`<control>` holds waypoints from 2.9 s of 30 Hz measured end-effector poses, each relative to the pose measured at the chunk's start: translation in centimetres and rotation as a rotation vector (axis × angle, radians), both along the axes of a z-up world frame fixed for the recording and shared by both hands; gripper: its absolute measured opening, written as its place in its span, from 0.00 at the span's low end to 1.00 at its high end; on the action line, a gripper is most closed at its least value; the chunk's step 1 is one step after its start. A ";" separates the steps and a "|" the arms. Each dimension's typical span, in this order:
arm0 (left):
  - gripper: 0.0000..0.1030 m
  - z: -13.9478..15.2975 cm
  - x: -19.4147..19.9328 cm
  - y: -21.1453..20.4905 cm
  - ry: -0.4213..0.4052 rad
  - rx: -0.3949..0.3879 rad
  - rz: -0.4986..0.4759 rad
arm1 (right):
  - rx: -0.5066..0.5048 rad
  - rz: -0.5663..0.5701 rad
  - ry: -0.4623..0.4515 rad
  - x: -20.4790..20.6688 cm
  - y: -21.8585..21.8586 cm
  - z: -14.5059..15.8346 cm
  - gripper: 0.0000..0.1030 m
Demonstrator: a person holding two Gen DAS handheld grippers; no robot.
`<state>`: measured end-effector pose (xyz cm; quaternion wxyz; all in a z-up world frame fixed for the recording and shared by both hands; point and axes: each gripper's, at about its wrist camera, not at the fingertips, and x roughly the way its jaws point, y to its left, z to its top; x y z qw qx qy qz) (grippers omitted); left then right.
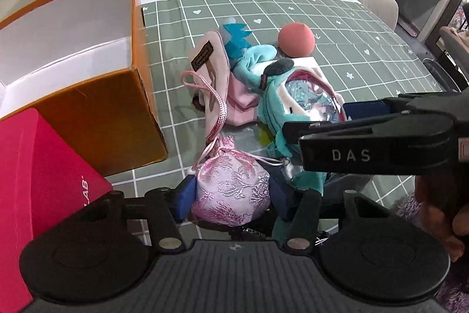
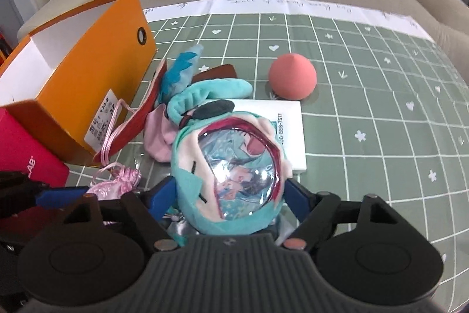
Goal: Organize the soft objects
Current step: 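Grasp the pink brocade pouch with the left tool while the right tool grasps the teal plush doll, then lift the pouch and doll and carry both over the orange shoebox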
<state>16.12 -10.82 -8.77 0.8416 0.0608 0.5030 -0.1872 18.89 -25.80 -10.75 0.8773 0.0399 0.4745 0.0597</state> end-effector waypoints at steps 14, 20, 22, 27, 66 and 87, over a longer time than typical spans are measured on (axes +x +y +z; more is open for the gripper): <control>0.56 3.6 -1.0 0.7 -0.114 -0.048 0.029 | 0.079 -0.024 -0.056 -2.1 -1.2 2.0 0.00; 0.56 5.6 -1.5 2.1 -0.162 -0.080 0.063 | 0.063 -0.021 -0.127 -3.3 -1.2 3.6 0.00; 0.56 6.1 -1.7 2.5 -0.177 -0.084 0.067 | 0.085 -0.025 -0.127 -3.5 -1.5 3.8 0.00; 0.56 5.9 -1.5 3.1 -0.182 -0.060 0.096 | 0.109 0.023 -0.067 -2.8 -0.1 2.7 0.59; 0.56 7.9 -2.3 4.9 -0.225 -0.156 0.084 | 0.092 -0.037 -0.196 -2.8 -2.1 6.5 0.70; 0.56 15.4 -9.5 11.6 -0.299 -0.227 0.155 | 0.199 0.049 -0.233 -13.1 4.0 17.1 0.70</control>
